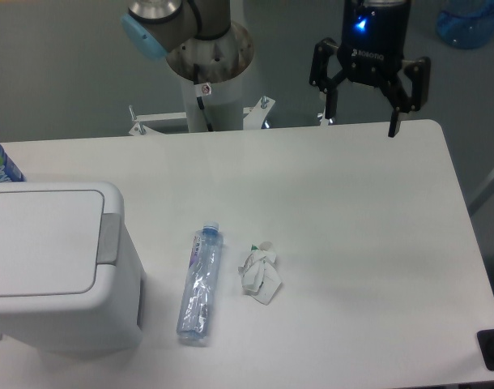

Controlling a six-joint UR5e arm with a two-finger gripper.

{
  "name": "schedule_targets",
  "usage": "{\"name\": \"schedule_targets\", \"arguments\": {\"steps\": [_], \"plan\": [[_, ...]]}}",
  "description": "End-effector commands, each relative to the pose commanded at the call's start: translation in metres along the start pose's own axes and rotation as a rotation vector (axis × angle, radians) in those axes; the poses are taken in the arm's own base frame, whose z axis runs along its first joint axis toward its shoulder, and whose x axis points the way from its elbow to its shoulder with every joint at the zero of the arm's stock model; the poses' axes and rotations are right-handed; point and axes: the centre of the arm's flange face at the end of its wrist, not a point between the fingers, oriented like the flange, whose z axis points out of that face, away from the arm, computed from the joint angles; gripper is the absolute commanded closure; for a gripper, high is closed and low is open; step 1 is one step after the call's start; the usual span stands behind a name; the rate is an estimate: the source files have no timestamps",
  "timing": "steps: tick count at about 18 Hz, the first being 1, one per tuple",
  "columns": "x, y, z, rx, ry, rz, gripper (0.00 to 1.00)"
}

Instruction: Open the trash can

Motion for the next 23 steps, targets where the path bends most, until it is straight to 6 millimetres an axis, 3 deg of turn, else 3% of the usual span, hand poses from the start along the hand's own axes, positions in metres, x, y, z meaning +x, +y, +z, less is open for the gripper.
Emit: {"name": "schedule_targets", "arguments": {"steps": [9, 14, 18, 23], "plan": [[0.001, -0.005, -0.003, 0.001, -0.005, -0.009, 0.0], [0.002, -0.009, -0.002, 0.008, -0.004, -0.112, 0.0], [0.014, -0.03, 0.001, 0.024, 0.004, -0.156, 0.0], [0.037, -0.07, 0.011, 0.065, 0.001, -0.285, 0.0]]}}
